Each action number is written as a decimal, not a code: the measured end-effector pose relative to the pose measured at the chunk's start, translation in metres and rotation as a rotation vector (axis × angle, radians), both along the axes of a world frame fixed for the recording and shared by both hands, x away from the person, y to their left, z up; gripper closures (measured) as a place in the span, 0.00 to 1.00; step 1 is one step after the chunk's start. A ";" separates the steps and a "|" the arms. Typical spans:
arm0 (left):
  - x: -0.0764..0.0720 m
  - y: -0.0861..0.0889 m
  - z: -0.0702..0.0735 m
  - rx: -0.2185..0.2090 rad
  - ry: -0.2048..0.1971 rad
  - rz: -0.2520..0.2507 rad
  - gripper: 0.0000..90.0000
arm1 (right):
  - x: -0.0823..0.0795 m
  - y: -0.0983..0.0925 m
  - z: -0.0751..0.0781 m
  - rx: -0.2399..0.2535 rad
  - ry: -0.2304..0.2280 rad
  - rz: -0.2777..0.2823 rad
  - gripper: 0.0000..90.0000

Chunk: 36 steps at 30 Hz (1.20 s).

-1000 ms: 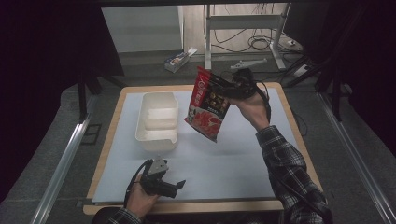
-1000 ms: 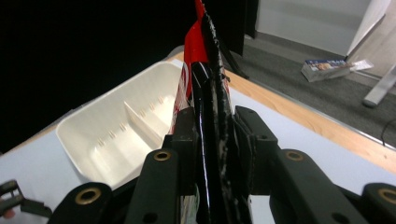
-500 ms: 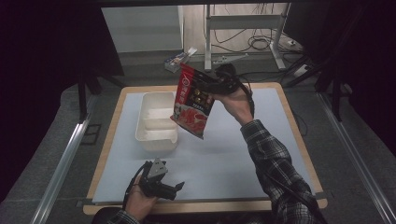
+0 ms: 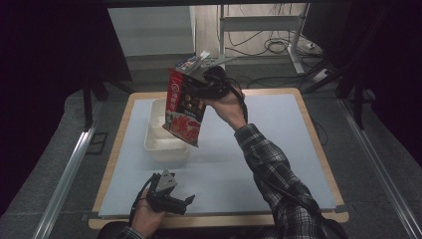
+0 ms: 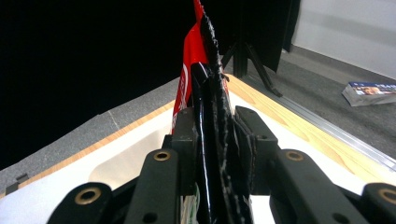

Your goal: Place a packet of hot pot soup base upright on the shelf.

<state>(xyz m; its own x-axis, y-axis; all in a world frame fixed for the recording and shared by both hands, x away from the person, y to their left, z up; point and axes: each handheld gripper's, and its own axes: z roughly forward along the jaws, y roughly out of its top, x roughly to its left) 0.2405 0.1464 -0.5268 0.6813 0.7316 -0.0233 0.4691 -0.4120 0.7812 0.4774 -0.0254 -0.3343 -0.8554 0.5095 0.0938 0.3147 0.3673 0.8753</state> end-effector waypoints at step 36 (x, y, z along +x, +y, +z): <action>0.000 -0.002 -0.001 0.004 0.007 -0.010 0.00 | 0.005 0.042 -0.078 -0.082 0.084 0.048 0.74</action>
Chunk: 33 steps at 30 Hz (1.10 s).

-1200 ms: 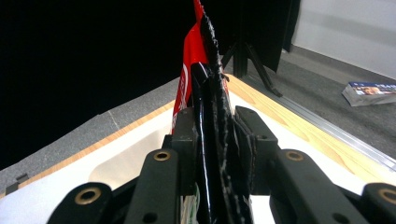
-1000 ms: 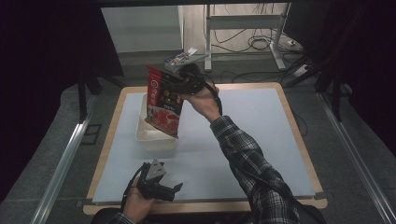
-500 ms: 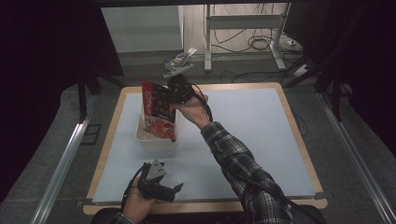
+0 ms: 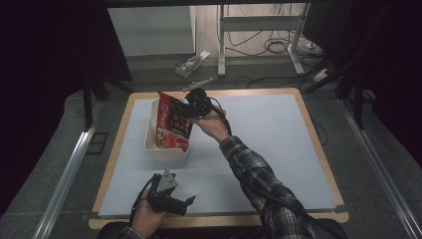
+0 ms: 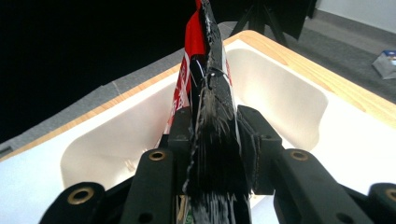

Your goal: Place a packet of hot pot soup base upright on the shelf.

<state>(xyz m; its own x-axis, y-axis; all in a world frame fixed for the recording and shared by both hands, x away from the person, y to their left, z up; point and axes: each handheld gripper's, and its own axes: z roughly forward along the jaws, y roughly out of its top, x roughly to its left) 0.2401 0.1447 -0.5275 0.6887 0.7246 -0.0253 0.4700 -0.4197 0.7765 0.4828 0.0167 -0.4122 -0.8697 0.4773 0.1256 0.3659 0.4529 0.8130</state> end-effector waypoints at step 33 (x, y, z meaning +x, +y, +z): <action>0.000 -0.002 0.000 -0.007 -0.010 -0.006 0.00 | -0.017 -0.041 0.002 -0.099 -0.067 0.047 0.01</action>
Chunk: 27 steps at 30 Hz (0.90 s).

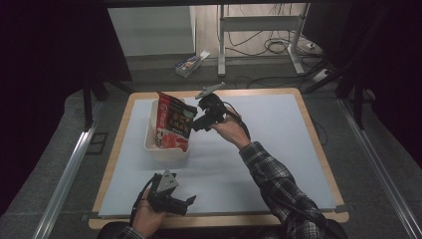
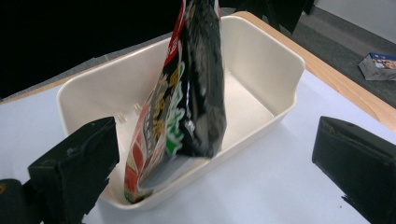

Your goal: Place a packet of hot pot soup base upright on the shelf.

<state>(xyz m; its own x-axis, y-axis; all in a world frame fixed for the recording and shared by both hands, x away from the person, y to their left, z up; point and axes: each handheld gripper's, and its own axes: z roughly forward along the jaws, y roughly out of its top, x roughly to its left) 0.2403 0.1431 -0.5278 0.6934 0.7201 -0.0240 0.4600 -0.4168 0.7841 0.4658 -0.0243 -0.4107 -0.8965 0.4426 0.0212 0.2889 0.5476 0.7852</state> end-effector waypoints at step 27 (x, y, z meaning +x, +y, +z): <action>0.000 -0.002 -0.001 -0.016 0.004 -0.009 0.00 | -0.031 -0.056 0.000 0.010 -0.018 -0.028 0.00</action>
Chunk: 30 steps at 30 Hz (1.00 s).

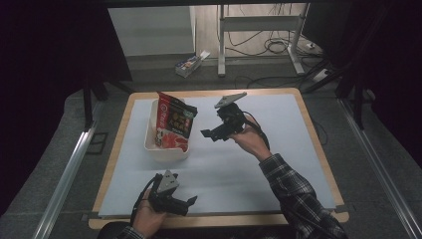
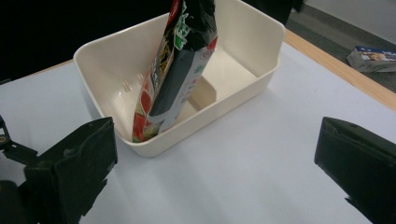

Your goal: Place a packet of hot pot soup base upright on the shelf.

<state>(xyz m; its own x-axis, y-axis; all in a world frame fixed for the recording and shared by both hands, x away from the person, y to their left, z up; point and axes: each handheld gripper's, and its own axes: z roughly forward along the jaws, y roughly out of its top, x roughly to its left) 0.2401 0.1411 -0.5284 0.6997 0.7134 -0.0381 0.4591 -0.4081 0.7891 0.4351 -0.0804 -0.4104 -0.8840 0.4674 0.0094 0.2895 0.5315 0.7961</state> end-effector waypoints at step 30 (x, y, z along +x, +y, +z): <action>-0.001 -0.002 0.000 0.000 -0.003 -0.002 0.01 | -0.043 -0.065 -0.023 0.001 -0.029 -0.094 0.00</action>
